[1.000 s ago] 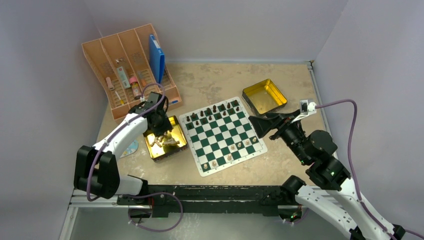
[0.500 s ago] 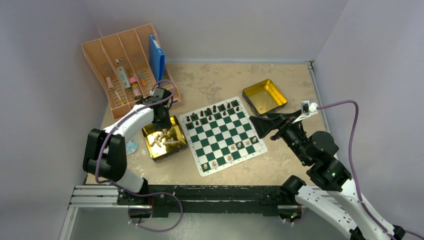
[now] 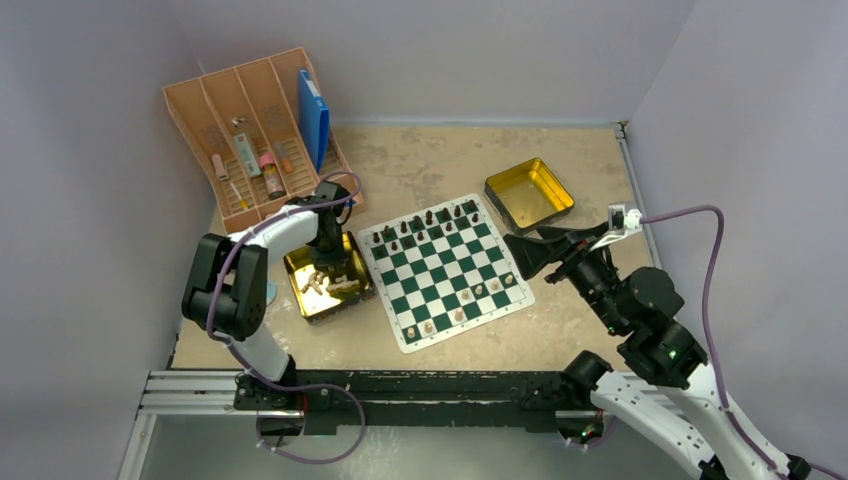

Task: Set up the chess pieces on the board
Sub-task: Pick up the chess piece from the storage box.

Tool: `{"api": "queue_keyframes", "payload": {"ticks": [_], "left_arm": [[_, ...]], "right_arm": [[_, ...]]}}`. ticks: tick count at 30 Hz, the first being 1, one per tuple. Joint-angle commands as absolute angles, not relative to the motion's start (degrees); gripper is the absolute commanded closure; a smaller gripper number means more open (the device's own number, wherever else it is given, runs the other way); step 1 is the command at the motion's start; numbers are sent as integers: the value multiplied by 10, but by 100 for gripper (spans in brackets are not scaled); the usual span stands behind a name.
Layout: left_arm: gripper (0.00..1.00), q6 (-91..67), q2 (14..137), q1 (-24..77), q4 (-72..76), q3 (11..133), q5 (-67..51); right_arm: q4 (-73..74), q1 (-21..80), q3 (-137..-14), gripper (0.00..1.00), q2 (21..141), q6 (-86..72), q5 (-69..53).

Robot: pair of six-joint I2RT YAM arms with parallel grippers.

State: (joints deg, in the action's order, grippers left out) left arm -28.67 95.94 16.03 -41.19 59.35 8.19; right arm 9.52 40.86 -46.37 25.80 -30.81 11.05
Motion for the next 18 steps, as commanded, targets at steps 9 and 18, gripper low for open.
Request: {"api": "queue_keyframes", "payload": {"ticks": [9, 18], "left_arm": [[78, -273, 983, 156, -404, 613, 93], [79, -272, 976, 156, -407, 614, 84]], "right_arm": [[79, 409, -481, 3, 256, -296, 127], [79, 410, -481, 3, 257, -297, 127]]}}
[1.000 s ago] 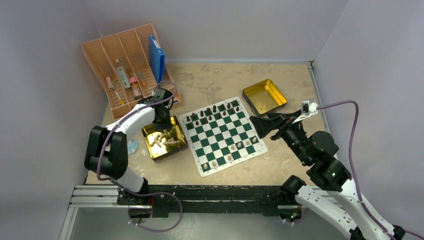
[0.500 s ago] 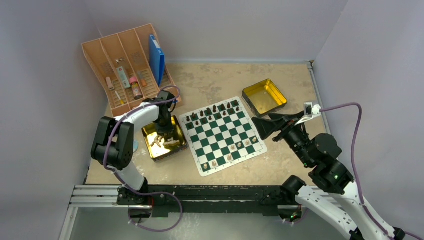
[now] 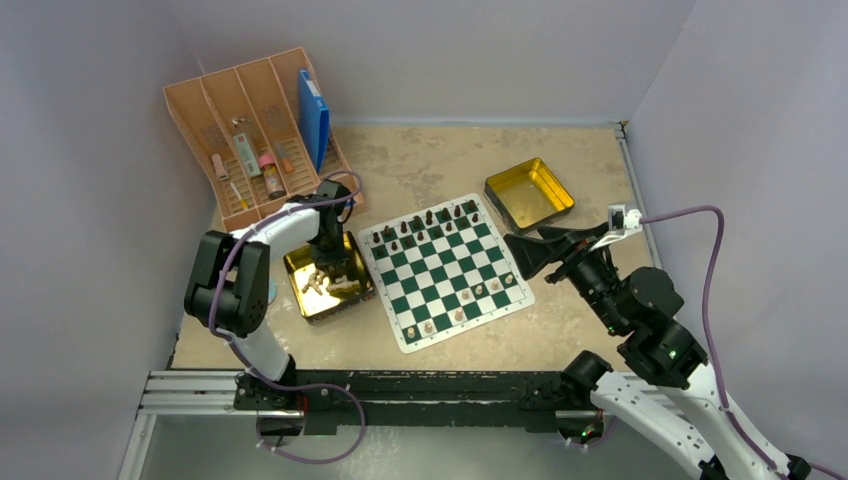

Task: Set up the chess pieces on the board
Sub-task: Pick up the chess piece from the storage box.

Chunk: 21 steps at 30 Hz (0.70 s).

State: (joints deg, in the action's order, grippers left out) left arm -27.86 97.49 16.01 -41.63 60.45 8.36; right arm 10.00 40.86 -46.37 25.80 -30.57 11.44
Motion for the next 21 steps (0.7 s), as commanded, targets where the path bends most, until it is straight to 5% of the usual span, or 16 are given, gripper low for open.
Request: {"api": "queue_keyframes", "payload": {"ticks": [1, 21], "left_arm": [[81, -271, 974, 156, -409, 615, 82], [94, -249, 783, 156, -409, 569, -33]], "right_arm": [[79, 410, -480, 3, 257, -297, 127], [5, 409, -406, 2, 321, -343, 51]]}}
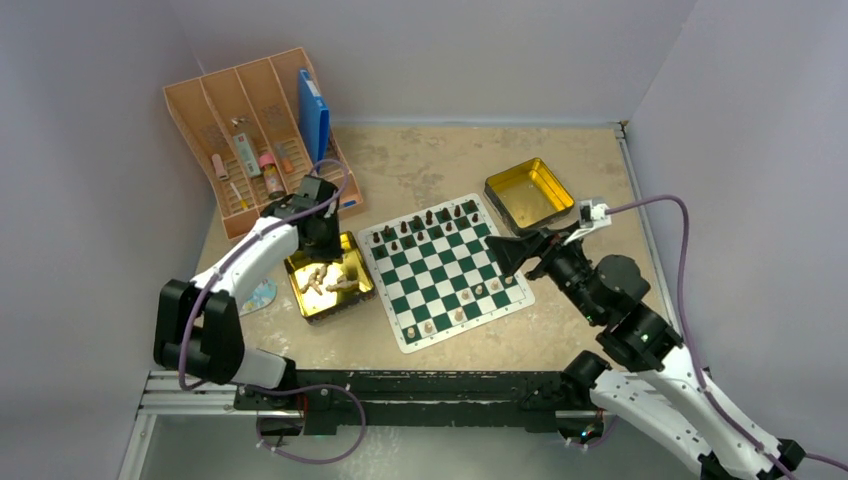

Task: Set up the chess pieces on the board
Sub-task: Pick up the chess piece from the storage box, then place the chess piece on the chessboard.

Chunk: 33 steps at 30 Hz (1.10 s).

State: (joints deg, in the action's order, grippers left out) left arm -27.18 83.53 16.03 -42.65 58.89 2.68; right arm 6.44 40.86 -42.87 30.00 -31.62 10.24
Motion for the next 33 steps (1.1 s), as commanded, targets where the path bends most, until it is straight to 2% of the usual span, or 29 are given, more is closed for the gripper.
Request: {"api": "queue_keyframes", "payload": {"ticks": [1, 5, 7, 11, 13, 16, 18, 26, 31, 33], "left_arm": [[94, -241, 767, 156, -398, 563, -53], [94, -221, 684, 158, -335, 537, -160], [94, -217, 644, 158, -304, 521, -219], [94, -208, 604, 161, -267, 505, -308], [94, -202, 589, 168, -251, 497, -341], [94, -196, 567, 186, -228, 481, -370], [94, -194, 554, 205, -211, 468, -379], [95, -158, 573, 273, -217, 469, -382], [95, -148, 572, 276, -222, 471, -391], [95, -146, 572, 277, -227, 473, -392]], "right_arm": [[-4, 409, -403, 3, 334, -345, 42], [-41, 409, -402, 3, 401, -347, -6], [-48, 409, -417, 7, 439, -339, -32], [-71, 409, -452, 22, 505, -331, -93], [-79, 409, -475, 33, 545, -330, -130], [-77, 409, -516, 48, 600, -325, -187], [-74, 409, -542, 53, 634, -321, -217], [-28, 409, -644, 53, 765, -293, -323], [30, 409, -678, 46, 820, -263, -346], [38, 409, -680, 46, 830, -260, -357]]}}
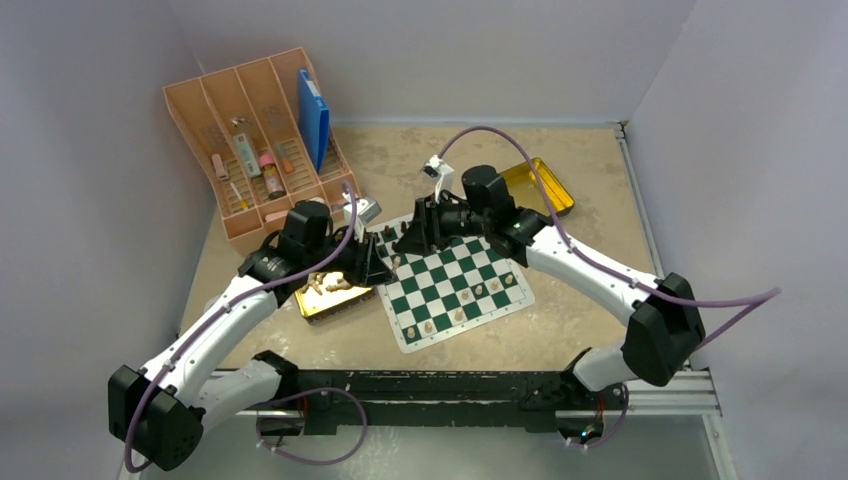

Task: Set up the chess pieces on the board
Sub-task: Place the chess piece on the chessboard.

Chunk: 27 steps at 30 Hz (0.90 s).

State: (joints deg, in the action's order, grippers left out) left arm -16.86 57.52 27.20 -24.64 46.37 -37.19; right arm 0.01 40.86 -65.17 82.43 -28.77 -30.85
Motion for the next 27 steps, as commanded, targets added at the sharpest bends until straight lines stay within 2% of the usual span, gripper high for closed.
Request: {"api": "queue_keyframes", "payload": {"ticks": [1, 9, 17, 27], "left_arm": [[95, -144, 572, 276, -226, 473, -395], [95, -140, 581, 277, -210, 473, -421], [95, -135, 586, 277, -210, 474, -422], [96, -132, 584, 277, -212, 474, -421]], "right_arm": [[42, 409, -683, 47, 836, -255, -358], [29, 409, -680, 53, 852, -252, -402], [15, 409, -661, 63, 858, -252, -424], [9, 410, -651, 65, 862, -257, -427]]}}
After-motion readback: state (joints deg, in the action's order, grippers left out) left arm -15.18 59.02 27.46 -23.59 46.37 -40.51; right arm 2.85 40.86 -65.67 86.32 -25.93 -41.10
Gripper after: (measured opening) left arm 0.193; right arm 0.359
